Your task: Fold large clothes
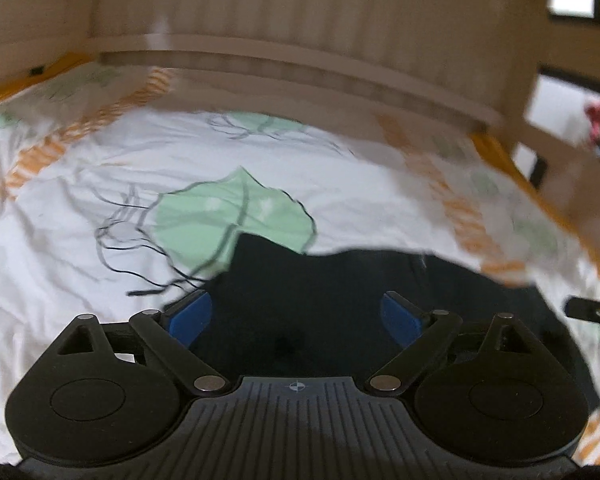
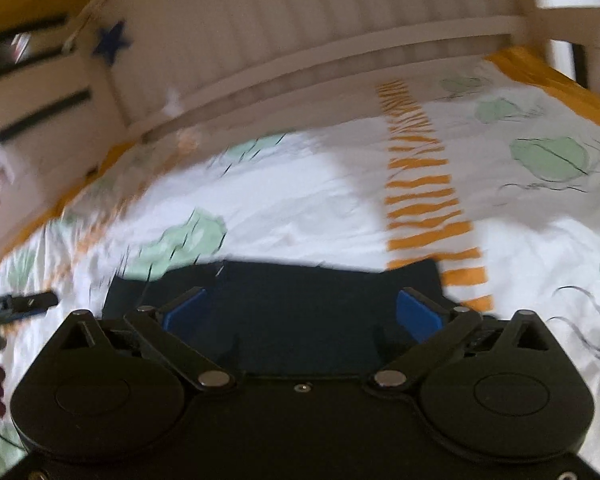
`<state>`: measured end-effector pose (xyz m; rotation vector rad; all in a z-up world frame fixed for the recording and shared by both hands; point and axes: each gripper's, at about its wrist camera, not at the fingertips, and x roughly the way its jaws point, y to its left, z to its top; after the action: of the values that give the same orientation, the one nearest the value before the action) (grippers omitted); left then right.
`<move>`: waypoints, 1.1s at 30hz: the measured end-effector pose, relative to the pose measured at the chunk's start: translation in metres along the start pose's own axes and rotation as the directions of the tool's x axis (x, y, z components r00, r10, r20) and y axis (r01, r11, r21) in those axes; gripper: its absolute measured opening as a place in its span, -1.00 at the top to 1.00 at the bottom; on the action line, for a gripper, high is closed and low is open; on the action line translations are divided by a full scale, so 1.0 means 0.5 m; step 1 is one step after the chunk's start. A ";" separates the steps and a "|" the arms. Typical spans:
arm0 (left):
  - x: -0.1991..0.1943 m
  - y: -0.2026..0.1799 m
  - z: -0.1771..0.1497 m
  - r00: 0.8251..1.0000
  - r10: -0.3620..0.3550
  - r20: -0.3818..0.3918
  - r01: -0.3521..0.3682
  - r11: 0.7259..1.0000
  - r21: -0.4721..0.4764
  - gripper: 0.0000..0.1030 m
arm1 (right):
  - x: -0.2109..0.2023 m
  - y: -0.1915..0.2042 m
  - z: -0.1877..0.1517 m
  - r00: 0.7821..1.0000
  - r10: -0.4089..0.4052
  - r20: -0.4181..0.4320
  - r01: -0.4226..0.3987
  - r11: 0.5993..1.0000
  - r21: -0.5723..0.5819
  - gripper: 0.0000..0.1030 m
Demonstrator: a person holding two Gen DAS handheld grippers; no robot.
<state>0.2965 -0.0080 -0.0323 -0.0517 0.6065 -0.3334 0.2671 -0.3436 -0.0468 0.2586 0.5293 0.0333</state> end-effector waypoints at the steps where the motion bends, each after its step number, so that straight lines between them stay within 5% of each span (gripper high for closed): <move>1: 0.007 -0.008 -0.005 1.000 0.001 -0.009 -0.001 1.000 0.017 -0.79 | 0.007 0.011 -0.007 1.000 0.006 -0.014 -0.007 1.000 -0.021 -0.97; 10: 0.128 0.005 -0.051 0.983 0.104 -0.153 -0.100 0.994 0.039 -0.88 | 0.112 0.064 -0.055 0.988 -0.064 -0.139 0.045 0.990 -0.136 -0.97; 19: 0.171 0.029 -0.065 0.975 0.085 -0.207 -0.086 0.996 0.006 -1.00 | 0.179 0.041 -0.075 0.975 -0.173 -0.137 0.154 0.978 -0.142 -1.00; 25: 0.112 0.050 -0.056 0.984 0.043 -0.175 -0.046 0.999 -0.014 -0.99 | 0.155 0.029 -0.066 0.983 -0.125 -0.133 0.110 0.987 -0.116 -0.99; 33: -0.009 0.133 -0.092 0.985 -0.020 -0.172 0.001 0.994 -0.109 -0.99 | 0.020 -0.056 -0.053 0.998 -0.029 -0.048 0.031 0.999 0.033 -0.99</move>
<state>0.2866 0.0584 -0.0772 -0.1316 0.7970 -0.3168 0.2612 -0.3636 -0.0808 0.2831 0.5816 0.0014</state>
